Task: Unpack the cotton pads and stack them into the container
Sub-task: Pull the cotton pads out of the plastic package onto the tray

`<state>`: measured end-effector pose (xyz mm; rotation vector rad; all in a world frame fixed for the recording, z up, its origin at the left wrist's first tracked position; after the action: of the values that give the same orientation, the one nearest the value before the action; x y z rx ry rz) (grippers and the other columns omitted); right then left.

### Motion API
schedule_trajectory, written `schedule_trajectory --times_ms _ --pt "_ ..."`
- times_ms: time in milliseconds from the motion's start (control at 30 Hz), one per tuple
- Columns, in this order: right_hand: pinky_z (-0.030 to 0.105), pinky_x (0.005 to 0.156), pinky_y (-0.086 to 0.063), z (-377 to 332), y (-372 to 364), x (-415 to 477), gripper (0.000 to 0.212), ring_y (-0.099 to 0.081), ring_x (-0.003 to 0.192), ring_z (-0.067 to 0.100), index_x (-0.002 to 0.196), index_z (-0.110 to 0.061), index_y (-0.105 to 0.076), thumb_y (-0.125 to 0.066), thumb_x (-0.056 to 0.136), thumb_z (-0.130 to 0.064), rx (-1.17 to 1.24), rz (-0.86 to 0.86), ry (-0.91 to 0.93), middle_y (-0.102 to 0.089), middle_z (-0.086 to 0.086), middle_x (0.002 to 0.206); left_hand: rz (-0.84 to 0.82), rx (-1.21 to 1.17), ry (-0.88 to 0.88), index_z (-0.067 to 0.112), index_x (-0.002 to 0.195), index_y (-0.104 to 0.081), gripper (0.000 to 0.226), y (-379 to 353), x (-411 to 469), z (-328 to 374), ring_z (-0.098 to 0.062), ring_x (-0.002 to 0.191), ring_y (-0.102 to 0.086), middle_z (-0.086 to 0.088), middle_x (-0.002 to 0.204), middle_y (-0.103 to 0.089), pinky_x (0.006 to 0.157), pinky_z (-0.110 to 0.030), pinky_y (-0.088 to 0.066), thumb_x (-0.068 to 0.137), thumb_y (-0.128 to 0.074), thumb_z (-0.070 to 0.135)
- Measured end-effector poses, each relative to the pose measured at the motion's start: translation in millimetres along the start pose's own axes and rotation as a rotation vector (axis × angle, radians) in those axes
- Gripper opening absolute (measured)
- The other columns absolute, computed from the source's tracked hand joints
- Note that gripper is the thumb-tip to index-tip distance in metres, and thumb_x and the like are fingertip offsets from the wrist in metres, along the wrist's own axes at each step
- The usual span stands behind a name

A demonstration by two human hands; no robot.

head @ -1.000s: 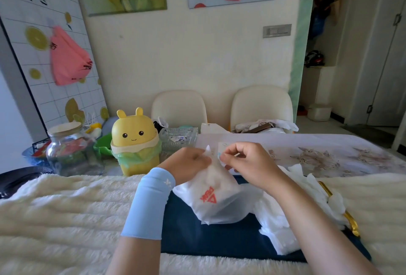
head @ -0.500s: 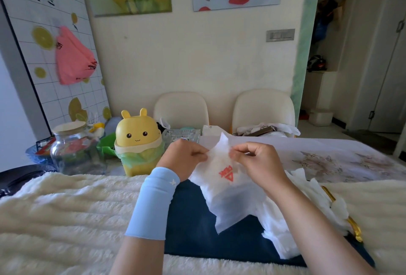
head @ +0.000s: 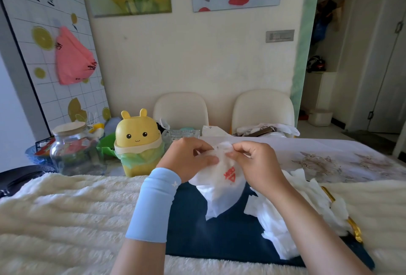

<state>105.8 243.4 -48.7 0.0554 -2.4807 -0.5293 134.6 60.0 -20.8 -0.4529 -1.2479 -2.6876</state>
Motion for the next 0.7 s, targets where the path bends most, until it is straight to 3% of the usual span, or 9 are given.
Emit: schedule_trajectory --times_ms 67,167,300,433,567,633,700 --pt "0.009 0.073 -0.049 -2.6 -0.6 0.0 0.008 -0.066 0.081 -0.007 0.091 -0.02 -0.081 -0.073 0.092 -0.017 -0.036 -0.001 0.024 -0.074 -0.018 0.082 0.069 -0.075 0.005 0.028 0.077 -0.073 0.015 0.4 0.0 1.2 -0.005 0.068 -0.054 0.013 0.073 -0.064 0.061 -0.01 -0.042 0.072 -0.086 0.035" --pt "0.007 0.068 -0.045 -4.1 6.2 1.7 0.02 -0.062 0.069 -0.012 0.074 -0.03 -0.073 -0.086 0.078 -0.016 -0.005 0.024 -0.051 -0.068 -0.02 0.072 0.101 -0.152 -0.03 0.026 0.07 -0.072 0.016 0.6 1.0 3.8 -0.006 0.068 -0.056 0.007 0.074 -0.067 0.065 -0.013 -0.046 0.07 -0.088 0.025" --pt "0.018 0.054 -0.042 0.9 14.3 4.7 0.03 -0.051 0.05 0.001 0.063 -0.024 -0.063 -0.093 0.066 -0.025 0.079 0.069 -0.15 -0.06 -0.013 0.056 0.09 -0.13 -0.129 0.027 0.089 -0.078 0.016 0.5 1.5 9.3 0.0 0.088 -0.064 0.017 0.089 -0.072 0.079 -0.002 -0.041 0.086 -0.073 0.013" --pt "0.024 0.063 -0.041 -3.9 10.1 4.3 0.012 -0.05 0.061 0.005 0.073 -0.031 -0.074 -0.08 0.083 -0.031 0.038 0.023 -0.059 -0.062 0.003 0.07 0.11 -0.02 -0.156 0.022 0.104 -0.078 0.027 -5.4 0.4 16.7 -0.008 0.092 -0.064 0.008 0.098 -0.073 0.076 0.003 -0.038 0.096 -0.056 0.007" --pt "0.018 0.058 -0.035 -3.9 16.4 4.9 0.031 -0.048 0.058 0.004 0.056 -0.03 -0.063 -0.09 0.071 -0.026 -0.011 0.118 -0.07 -0.053 -0.01 0.069 0.094 -0.058 -0.073 0.028 0.092 -0.076 0.012 -4.6 1.1 13.7 -0.007 0.08 -0.061 0.012 0.083 -0.069 0.069 -0.002 -0.04 0.083 -0.076 0.021" --pt "0.021 0.054 -0.032 -0.9 19.1 4.9 0.046 -0.042 0.051 0.005 0.053 -0.02 -0.049 -0.092 0.066 -0.03 0.024 0.167 -0.113 -0.046 -0.013 0.056 0.031 -0.097 -0.04 0.033 0.097 -0.072 0.021 -4.2 0.8 10.4 -0.003 0.085 -0.06 0.017 0.089 -0.067 0.076 -0.008 -0.042 0.077 -0.08 0.032" --pt "0.028 0.055 -0.034 0.7 17.2 4.4 0.049 -0.039 0.052 0.008 0.059 -0.011 -0.048 -0.089 0.068 -0.035 0.016 0.153 -0.122 -0.044 -0.01 0.054 -0.064 -0.045 -0.044 0.035 0.106 -0.071 0.024 -7.8 0.2 11.2 -0.002 0.097 -0.059 0.02 0.102 -0.065 0.084 -0.015 -0.042 0.082 -0.074 0.039"
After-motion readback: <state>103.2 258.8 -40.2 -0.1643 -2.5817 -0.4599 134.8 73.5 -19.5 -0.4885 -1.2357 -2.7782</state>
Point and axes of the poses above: each hand's wrist, its own x-axis towards the middle knuckle, its own y-axis out of the back of the hand, z = x × y, the point moved 4 cm from there along x, towards the middle knuckle
